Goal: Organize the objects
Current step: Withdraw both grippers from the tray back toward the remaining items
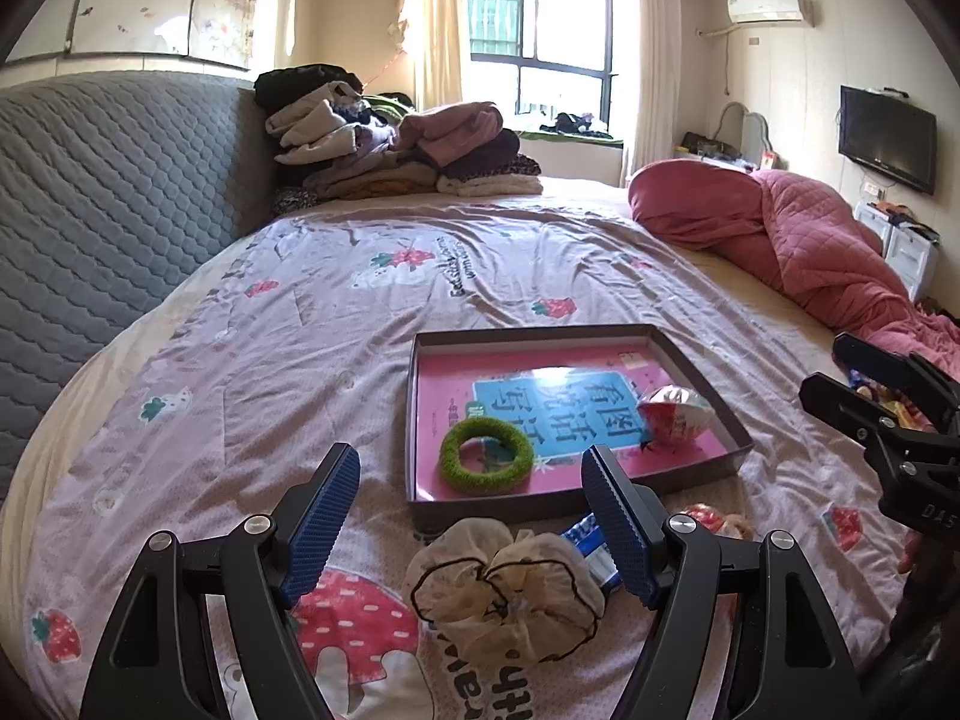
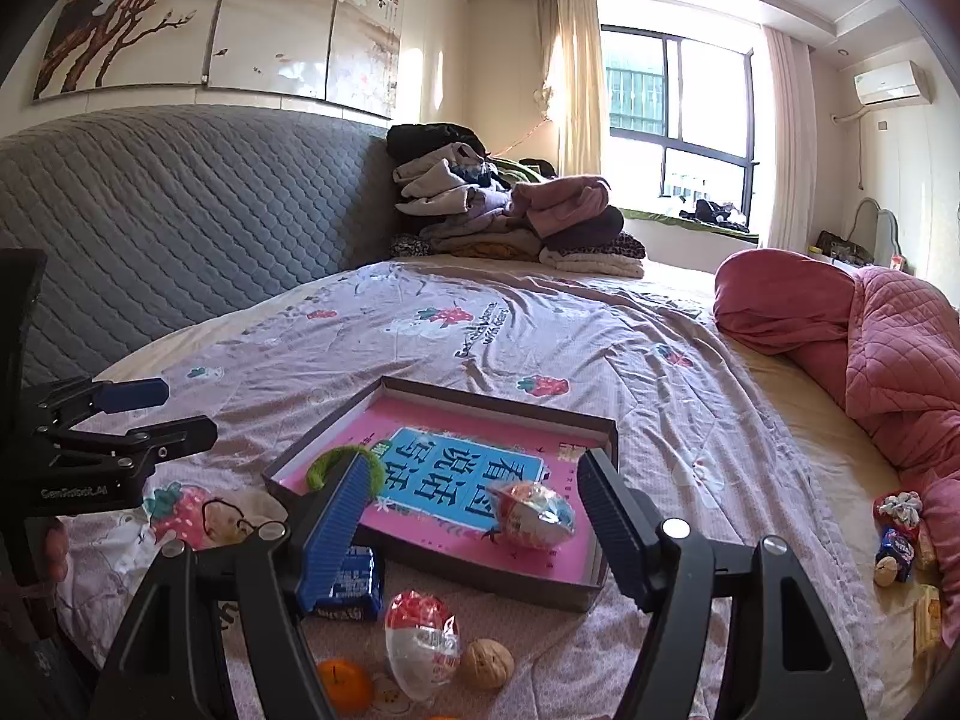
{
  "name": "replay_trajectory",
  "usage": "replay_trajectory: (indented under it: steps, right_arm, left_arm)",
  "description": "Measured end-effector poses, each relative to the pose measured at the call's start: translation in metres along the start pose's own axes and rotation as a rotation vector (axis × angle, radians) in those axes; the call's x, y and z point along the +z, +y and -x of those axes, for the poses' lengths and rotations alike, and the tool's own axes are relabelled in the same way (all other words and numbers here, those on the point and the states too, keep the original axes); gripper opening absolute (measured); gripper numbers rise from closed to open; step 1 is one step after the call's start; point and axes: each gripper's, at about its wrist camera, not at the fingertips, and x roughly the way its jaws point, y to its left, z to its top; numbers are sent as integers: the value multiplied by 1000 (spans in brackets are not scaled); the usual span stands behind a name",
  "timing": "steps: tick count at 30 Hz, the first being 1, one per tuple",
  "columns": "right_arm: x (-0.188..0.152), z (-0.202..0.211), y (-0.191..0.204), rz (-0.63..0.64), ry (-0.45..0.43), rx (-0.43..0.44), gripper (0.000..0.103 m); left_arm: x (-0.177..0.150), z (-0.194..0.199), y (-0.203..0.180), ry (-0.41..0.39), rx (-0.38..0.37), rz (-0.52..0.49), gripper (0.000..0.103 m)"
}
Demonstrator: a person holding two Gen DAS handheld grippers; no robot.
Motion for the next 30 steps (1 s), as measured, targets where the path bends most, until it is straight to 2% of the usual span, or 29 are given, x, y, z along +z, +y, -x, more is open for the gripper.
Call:
replay_trajectory:
  steps: [13, 30]
  right_arm:
    - [-14, -4, 14, 42, 39, 17, 71]
    - [-45, -5, 19, 44, 122, 0, 71]
  left_arm:
    - [-17, -9, 5, 55, 12, -1, 77]
    - [-45, -26, -12, 144, 1, -42, 77]
